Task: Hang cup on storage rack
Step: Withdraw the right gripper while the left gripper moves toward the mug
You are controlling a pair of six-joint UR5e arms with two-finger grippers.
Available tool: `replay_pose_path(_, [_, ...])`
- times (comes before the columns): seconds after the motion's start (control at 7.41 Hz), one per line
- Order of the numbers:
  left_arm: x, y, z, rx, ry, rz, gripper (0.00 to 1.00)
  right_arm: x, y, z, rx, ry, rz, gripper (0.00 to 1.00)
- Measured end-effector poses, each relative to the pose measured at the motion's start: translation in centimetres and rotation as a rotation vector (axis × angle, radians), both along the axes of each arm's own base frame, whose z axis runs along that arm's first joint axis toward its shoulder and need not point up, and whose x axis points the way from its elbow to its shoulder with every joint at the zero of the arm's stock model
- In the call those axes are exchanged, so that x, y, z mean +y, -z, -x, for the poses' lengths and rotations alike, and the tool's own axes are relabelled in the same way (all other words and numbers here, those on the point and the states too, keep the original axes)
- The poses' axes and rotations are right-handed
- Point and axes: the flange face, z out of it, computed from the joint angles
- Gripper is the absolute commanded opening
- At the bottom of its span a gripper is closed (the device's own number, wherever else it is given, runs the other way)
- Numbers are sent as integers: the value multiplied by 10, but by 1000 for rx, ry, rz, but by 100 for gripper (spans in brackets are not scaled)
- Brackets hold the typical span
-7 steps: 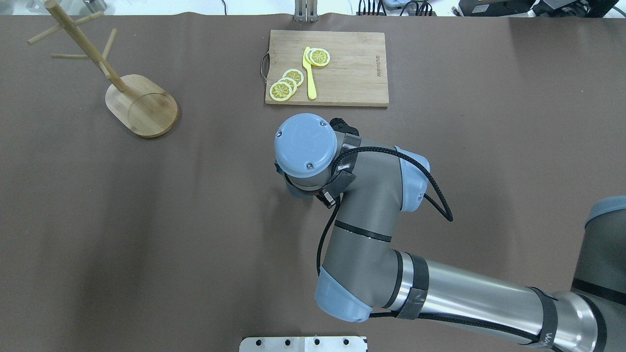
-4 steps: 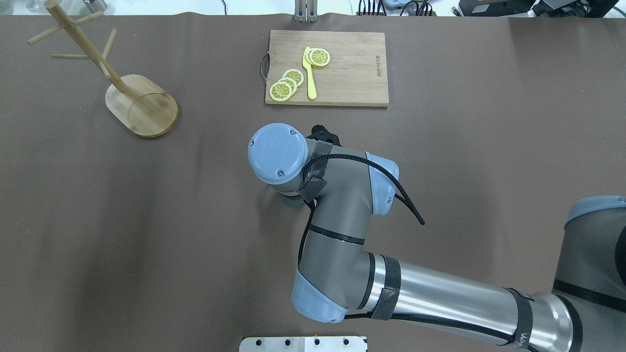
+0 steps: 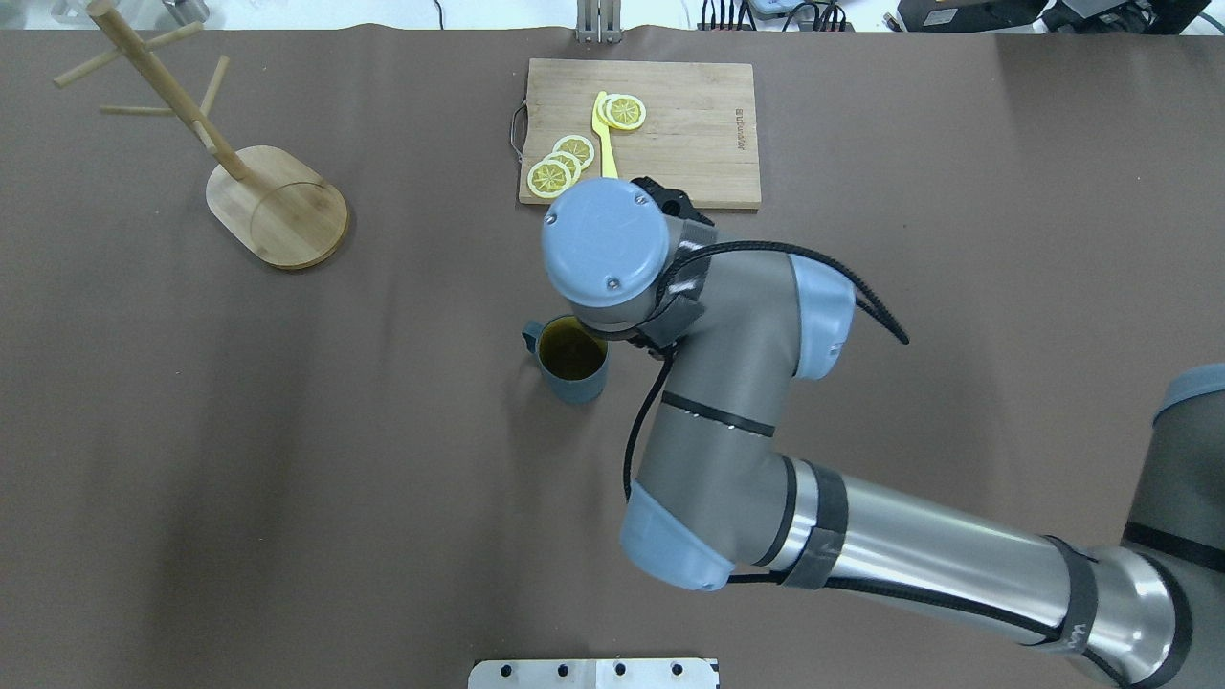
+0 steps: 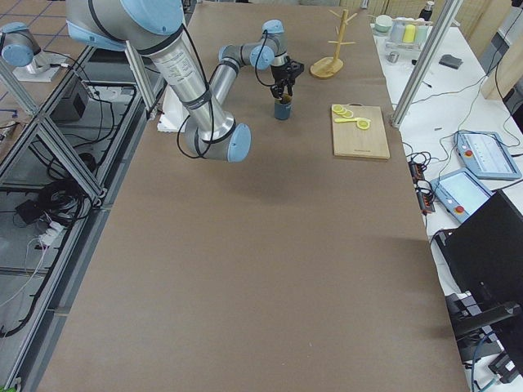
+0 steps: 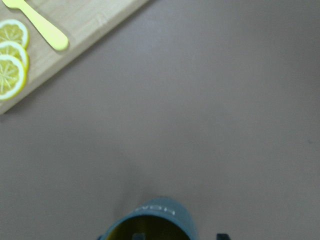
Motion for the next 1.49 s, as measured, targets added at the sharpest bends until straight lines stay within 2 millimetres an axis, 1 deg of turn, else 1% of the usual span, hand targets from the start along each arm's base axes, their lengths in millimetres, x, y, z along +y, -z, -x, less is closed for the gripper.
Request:
replay_pose_path(0.14, [-3, 12, -5, 4, -9, -73, 100, -24, -22, -45, 16, 61, -47, 100])
replay_pose_path(0.27, [-2, 21, -13, 22, -20, -126, 100, -48, -54, -93, 43, 145, -100, 100])
replay_pose_path(0.4, [0, 31, -27, 71, -20, -153, 100, -70, -92, -137, 73, 233, -162, 100])
replay_pose_path(0.54, [3, 42, -52, 140, -25, -165, 99, -87, -130, -178, 92, 301, -207, 100])
replay_pose_path(0.68, [4, 54, -83, 193, -38, -165, 99, -99, -164, -215, 101, 355, -238, 100])
replay_pose_path(0.81, [1, 67, -118, 219, -38, -161, 99, -107, -199, -253, 107, 401, -263, 100])
replay_pose_path(0.94, [-6, 84, -160, 233, -29, -163, 99, -110, -238, -295, 109, 438, -285, 100])
replay_pose_path(1.08, [-12, 101, -207, 245, -26, -173, 99, -111, -280, -338, 104, 473, -304, 100])
replay_pose_path(1.35, [-11, 139, -306, 274, -41, -213, 98, -108, -367, -428, 89, 536, -340, 100])
replay_pose_path(1.49, [-11, 160, -355, 299, -46, -230, 98, -102, -403, -468, 95, 557, -352, 100])
